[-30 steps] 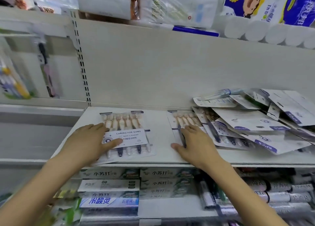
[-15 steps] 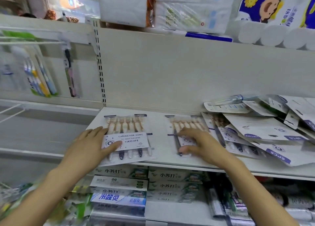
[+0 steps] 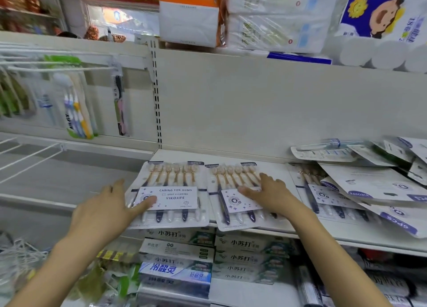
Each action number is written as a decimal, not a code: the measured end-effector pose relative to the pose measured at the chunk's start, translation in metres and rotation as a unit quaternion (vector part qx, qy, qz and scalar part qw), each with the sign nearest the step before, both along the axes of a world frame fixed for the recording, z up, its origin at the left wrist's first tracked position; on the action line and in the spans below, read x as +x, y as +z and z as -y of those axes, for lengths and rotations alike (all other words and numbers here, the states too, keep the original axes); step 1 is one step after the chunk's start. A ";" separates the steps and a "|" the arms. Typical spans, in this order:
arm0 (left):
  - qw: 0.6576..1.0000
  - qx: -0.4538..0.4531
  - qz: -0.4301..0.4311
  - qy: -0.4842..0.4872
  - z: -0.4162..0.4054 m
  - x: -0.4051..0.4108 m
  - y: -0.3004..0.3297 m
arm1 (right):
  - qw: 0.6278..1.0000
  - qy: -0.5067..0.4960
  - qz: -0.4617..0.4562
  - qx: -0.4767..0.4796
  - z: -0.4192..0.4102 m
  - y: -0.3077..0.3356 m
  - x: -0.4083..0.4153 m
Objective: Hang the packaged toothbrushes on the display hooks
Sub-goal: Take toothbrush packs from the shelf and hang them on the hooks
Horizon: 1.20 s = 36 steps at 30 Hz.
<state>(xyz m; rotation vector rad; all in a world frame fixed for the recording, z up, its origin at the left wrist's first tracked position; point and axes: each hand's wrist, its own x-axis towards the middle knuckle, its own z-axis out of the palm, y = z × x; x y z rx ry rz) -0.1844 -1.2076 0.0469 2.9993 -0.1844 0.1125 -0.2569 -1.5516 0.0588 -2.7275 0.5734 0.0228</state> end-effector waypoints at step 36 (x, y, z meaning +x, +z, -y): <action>0.713 -0.696 -0.047 0.075 -0.131 -0.067 -0.052 | 0.841 0.116 0.250 0.465 -0.105 0.028 -0.005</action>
